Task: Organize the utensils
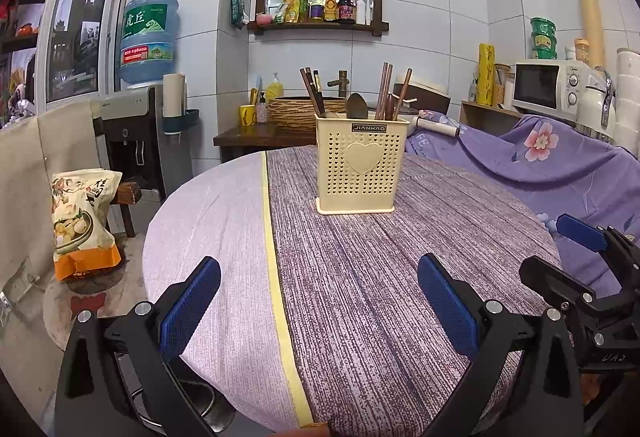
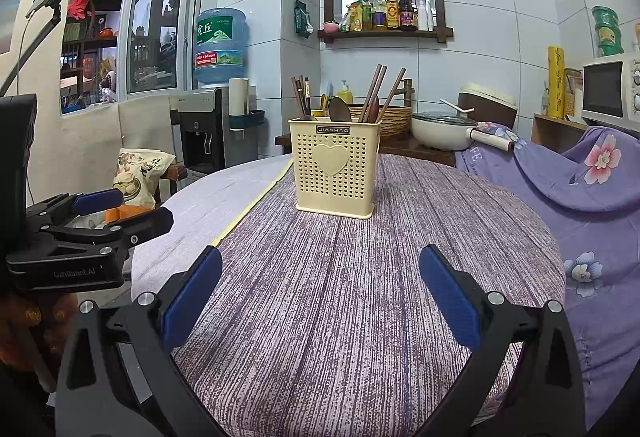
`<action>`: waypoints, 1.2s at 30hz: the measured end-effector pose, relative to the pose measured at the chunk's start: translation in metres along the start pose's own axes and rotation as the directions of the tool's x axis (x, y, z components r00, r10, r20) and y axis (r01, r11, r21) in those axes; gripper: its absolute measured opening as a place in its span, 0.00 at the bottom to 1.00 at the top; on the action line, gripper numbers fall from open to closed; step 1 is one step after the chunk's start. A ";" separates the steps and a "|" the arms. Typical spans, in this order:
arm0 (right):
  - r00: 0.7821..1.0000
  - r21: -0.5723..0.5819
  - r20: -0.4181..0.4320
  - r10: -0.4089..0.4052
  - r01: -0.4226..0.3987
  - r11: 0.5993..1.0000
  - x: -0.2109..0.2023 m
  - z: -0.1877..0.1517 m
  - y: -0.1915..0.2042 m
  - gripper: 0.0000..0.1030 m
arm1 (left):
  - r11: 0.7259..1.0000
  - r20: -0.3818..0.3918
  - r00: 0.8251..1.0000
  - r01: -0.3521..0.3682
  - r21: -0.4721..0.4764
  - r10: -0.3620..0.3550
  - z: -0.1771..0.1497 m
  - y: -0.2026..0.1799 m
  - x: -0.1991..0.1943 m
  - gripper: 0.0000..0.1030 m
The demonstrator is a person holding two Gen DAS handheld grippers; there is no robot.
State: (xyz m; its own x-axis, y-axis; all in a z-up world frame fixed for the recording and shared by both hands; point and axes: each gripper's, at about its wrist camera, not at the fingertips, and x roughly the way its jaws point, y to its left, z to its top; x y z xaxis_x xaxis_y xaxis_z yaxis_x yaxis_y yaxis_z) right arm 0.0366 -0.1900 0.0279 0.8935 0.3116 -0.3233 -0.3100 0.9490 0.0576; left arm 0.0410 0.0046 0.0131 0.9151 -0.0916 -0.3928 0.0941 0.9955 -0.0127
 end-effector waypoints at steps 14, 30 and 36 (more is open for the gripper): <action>1.000 0.000 -0.003 -0.001 0.001 1.000 0.000 0.000 0.000 0.94 | 1.000 -0.001 1.000 0.000 0.001 0.000 0.000 0.000 0.000 0.94; 1.000 0.000 -0.004 -0.001 0.001 1.000 0.000 0.000 0.000 0.94 | 1.000 0.001 1.000 0.001 -0.001 -0.001 0.000 0.000 -0.001 0.94; 1.000 0.001 -0.006 -0.001 0.001 1.000 0.001 0.000 0.000 0.94 | 1.000 -0.004 1.000 0.001 0.004 -0.001 0.001 0.005 0.001 0.94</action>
State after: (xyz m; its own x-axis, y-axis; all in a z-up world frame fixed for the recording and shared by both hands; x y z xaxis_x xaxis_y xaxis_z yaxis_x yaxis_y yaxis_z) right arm 0.0376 -0.1900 0.0273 0.8919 0.3102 -0.3290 -0.3088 0.9494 0.0581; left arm 0.0429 0.0099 0.0130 0.9134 -0.0929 -0.3962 0.0972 0.9952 -0.0092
